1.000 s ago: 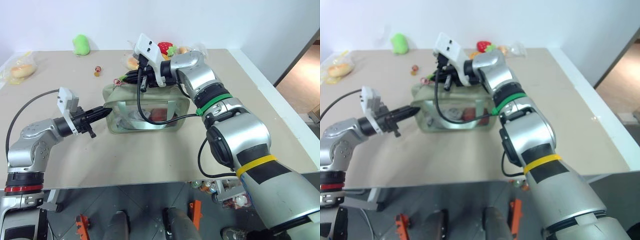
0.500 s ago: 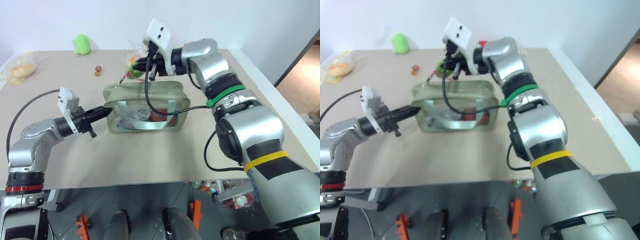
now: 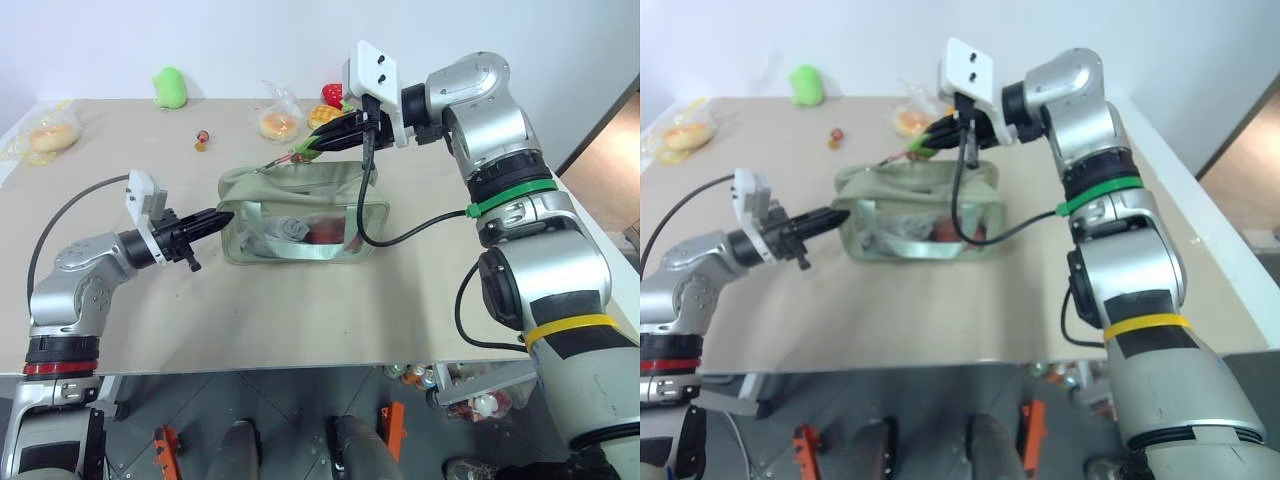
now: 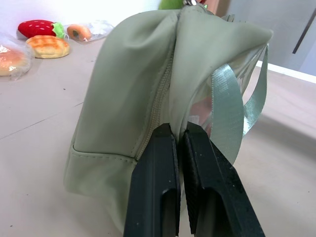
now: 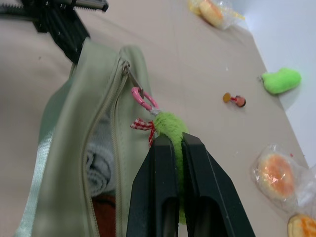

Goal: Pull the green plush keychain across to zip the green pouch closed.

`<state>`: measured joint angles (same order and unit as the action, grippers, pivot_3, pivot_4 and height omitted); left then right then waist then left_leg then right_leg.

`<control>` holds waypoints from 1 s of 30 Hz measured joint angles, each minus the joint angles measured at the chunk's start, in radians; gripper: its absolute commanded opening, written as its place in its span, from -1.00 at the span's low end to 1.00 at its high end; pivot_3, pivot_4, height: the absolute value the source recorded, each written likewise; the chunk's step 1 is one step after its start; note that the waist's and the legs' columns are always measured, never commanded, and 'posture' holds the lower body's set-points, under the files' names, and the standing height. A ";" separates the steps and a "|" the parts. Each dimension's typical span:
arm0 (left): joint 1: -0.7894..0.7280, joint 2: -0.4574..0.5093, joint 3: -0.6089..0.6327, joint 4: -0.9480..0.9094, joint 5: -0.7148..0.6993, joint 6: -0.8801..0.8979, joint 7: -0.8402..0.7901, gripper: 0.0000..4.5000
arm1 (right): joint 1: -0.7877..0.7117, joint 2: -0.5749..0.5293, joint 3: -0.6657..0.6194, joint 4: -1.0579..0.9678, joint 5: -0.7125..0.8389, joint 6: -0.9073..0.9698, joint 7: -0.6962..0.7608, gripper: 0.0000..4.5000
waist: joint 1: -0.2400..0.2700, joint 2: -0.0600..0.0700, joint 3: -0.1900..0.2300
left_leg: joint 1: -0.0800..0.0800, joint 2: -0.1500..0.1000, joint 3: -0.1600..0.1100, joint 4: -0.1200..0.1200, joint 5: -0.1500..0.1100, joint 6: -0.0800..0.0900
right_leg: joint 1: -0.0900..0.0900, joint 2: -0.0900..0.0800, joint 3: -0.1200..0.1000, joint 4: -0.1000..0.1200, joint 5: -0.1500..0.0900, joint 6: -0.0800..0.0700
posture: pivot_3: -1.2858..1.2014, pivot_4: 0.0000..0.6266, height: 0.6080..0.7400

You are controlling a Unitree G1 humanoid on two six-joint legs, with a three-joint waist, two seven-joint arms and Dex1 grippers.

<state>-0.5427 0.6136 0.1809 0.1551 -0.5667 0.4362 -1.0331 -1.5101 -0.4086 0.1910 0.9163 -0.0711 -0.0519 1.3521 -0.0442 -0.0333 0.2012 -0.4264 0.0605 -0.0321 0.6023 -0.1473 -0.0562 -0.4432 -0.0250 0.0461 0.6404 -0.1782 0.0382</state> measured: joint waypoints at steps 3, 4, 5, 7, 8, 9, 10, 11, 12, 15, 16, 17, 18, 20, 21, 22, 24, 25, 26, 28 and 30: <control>-0.007 0.000 -0.008 0.014 0.000 -0.002 -0.001 -1.00 | 0.020 -0.009 0.002 -0.065 0.006 0.025 0.000 -0.99 | 0.001 0.000 0.000 | 0.000 0.000 0.000 0.000 0.000 0.000 | 0.000 0.000 0.000 0.000 0.000 0.000 | 0.03 -0.52 1.00; -0.007 0.000 -0.009 0.014 0.000 -0.002 -0.002 -1.00 | 0.031 -0.013 0.003 -0.081 0.007 0.031 -0.001 -0.99 | 0.002 0.000 0.000 | 0.000 0.000 0.000 0.000 0.000 0.000 | 0.000 0.000 0.000 0.000 0.000 0.000 | 0.03 -0.52 1.00; -0.007 0.000 -0.010 0.014 0.000 -0.002 -0.002 -1.00 | 0.042 -0.016 0.003 -0.093 0.007 0.033 -0.001 -0.99 | 0.003 0.000 0.000 | 0.000 0.000 0.000 0.001 0.000 0.000 | 0.001 0.000 0.000 0.000 0.000 0.000 | 0.03 -0.52 1.00; -0.007 0.000 -0.011 0.015 0.000 -0.002 -0.002 -1.00 | 0.058 -0.022 0.008 -0.106 0.007 0.036 -0.003 -0.99 | 0.003 0.000 0.000 | 0.000 -0.001 0.000 0.001 0.000 0.000 | 0.000 0.000 0.001 0.000 0.000 0.000 | 0.03 -0.52 1.00; -0.008 0.000 -0.011 0.015 0.000 -0.002 -0.002 -1.00 | 0.058 -0.022 0.008 -0.106 0.006 0.037 -0.006 -0.99 | 0.003 0.000 0.000 | 0.000 -0.001 0.000 0.001 0.000 0.000 | 0.000 0.000 0.001 0.000 0.000 0.000 | 0.03 -0.52 1.00; -0.008 0.000 -0.011 0.015 0.000 -0.002 -0.002 -1.00 | 0.058 -0.022 0.008 -0.109 0.005 0.039 -0.016 -0.99 | 0.003 0.000 0.000 | 0.000 -0.001 0.000 0.001 0.000 0.000 | 0.000 0.000 0.001 0.000 0.000 0.000 | 0.03 -0.52 1.00; -0.008 0.000 -0.011 0.015 0.000 -0.002 -0.002 -1.00 | 0.058 -0.021 0.009 -0.111 0.005 0.040 -0.026 -0.99 | 0.003 0.000 0.000 | 0.000 -0.001 0.000 0.001 0.000 0.000 | 0.000 0.000 0.001 0.000 0.000 0.000 | 0.03 -0.52 1.00; -0.008 0.000 -0.011 0.015 0.000 -0.001 -0.001 -1.00 | 0.058 -0.014 0.013 -0.117 0.000 0.042 -0.049 -0.99 | 0.003 0.000 0.000 | 0.000 -0.001 0.000 0.001 0.000 0.000 | 0.000 0.000 0.001 0.000 0.000 0.000 | 0.03 -0.52 1.00; -0.008 0.000 -0.011 0.017 0.000 -0.001 -0.001 -1.00 | 0.062 -0.009 0.018 -0.127 -0.005 0.042 -0.063 -0.99 | 0.003 0.000 0.000 | 0.000 -0.001 0.000 0.001 0.000 0.000 | 0.000 0.000 0.001 0.000 0.000 0.000 | 0.03 -0.52 1.00; -0.006 0.000 -0.007 0.021 0.000 0.000 0.000 -1.00 | 0.101 0.013 0.032 -0.196 -0.011 0.046 -0.101 -0.99 | 0.002 0.000 0.000 | 0.000 -0.001 0.000 0.000 0.000 0.000 | 0.000 0.000 0.001 0.000 0.000 0.000 | 0.03 -0.52 1.00; -0.006 0.000 -0.006 0.022 0.001 0.001 0.001 -1.00 | 0.120 0.027 0.039 -0.216 -0.012 0.051 -0.112 -0.99 | 0.001 0.000 0.000 | 0.000 -0.001 0.000 0.000 0.000 0.000 | 0.000 0.000 0.001 0.000 0.000 0.000 | 0.03 -0.52 1.00; -0.005 0.000 -0.005 0.022 0.001 0.001 0.001 -1.00 | 0.134 0.041 0.046 -0.230 -0.012 0.055 -0.118 -0.99 | 0.000 0.000 0.000 | 0.000 -0.001 0.000 0.000 0.000 0.000 | 0.000 0.000 0.001 0.000 0.000 0.000 | 0.03 -0.52 1.00; -0.005 0.000 -0.004 0.022 0.001 0.001 0.002 -1.00 | 0.148 0.059 0.048 -0.238 -0.012 0.063 -0.127 -0.99 | -0.001 0.000 0.000 | 0.000 -0.001 0.000 0.000 0.000 0.000 | 0.000 0.000 0.001 0.001 0.000 0.000 | 0.03 -0.52 1.00; -0.002 0.000 -0.003 0.022 0.001 0.001 0.003 -1.00 | 0.155 0.084 0.052 -0.249 -0.011 0.081 -0.141 -0.99 | -0.001 0.000 0.000 | 0.000 -0.001 0.000 0.001 0.000 0.000 | 0.000 0.000 0.001 0.001 0.000 0.000 | 0.03 -0.52 1.00; -0.001 0.000 -0.003 0.021 0.001 0.001 0.003 -1.00 | 0.155 0.087 0.052 -0.254 -0.011 0.088 -0.144 -0.99 | 0.000 0.000 0.000 | 0.000 -0.001 0.000 0.001 0.000 0.000 | 0.000 0.000 0.001 0.001 0.000 0.000 | 0.03 -0.52 1.00; -0.001 0.000 -0.003 0.021 0.001 0.001 0.003 -1.00 | 0.155 0.090 0.052 -0.263 -0.010 0.096 -0.151 -0.99 | 0.000 0.000 0.000 | 0.000 -0.001 0.000 0.001 0.000 0.000 | 0.000 0.000 0.001 0.001 0.000 0.000 | 0.03 -0.52 1.00; 0.000 0.000 -0.002 0.021 0.001 0.002 0.004 -1.00 | 0.155 0.091 0.052 -0.275 -0.006 0.111 -0.152 -0.99 | -0.001 0.000 0.000 | 0.001 -0.001 0.000 0.001 0.000 0.000 | 0.000 0.000 0.001 0.001 0.000 0.000 | 0.03 -0.52 1.00; 0.001 0.000 0.000 0.021 0.001 0.002 0.005 -1.00 | 0.155 0.090 0.052 -0.285 -0.002 0.119 -0.148 -0.99 | -0.001 0.000 0.000 | 0.001 -0.001 0.000 0.001 0.000 0.000 | 0.000 0.000 0.001 0.001 0.000 0.000 | 0.03 -0.52 1.00; 0.002 0.000 0.002 0.021 0.000 0.002 0.005 -1.00 | 0.156 0.087 0.052 -0.301 0.001 0.127 -0.136 -0.99 | -0.001 0.000 0.000 | 0.001 -0.001 0.000 0.001 0.000 0.000 | 0.000 0.000 0.001 0.001 0.000 0.000 | 0.03 -0.52 1.00; 0.005 0.000 0.004 0.019 0.000 0.003 0.005 -1.00 | 0.160 0.060 0.052 -0.349 0.017 0.145 -0.093 -0.99 | 0.000 0.000 0.000 | 0.001 -0.001 0.000 0.001 0.000 0.000 | 0.000 0.000 0.001 0.001 -0.001 0.000 | 0.03 -0.52 1.00; 0.006 0.000 0.005 0.017 0.000 0.004 0.006 -1.00 | 0.168 0.015 0.052 -0.383 0.032 0.148 -0.044 -0.99 | 0.000 0.000 0.000 | 0.001 -0.001 0.000 0.001 0.000 0.000 | 0.000 0.000 0.001 0.001 -0.001 0.000 | 0.03 -0.52 1.00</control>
<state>-0.5365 0.6136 0.1855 0.1720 -0.5667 0.4403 -1.0270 -1.3421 -0.3933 0.2426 0.5329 -0.0391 0.0964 1.3084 -0.0446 -0.0335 0.2010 -0.4257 0.0599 -0.0322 0.6029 -0.1473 -0.0563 -0.4428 -0.0249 0.0471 0.6417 -0.1789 0.0384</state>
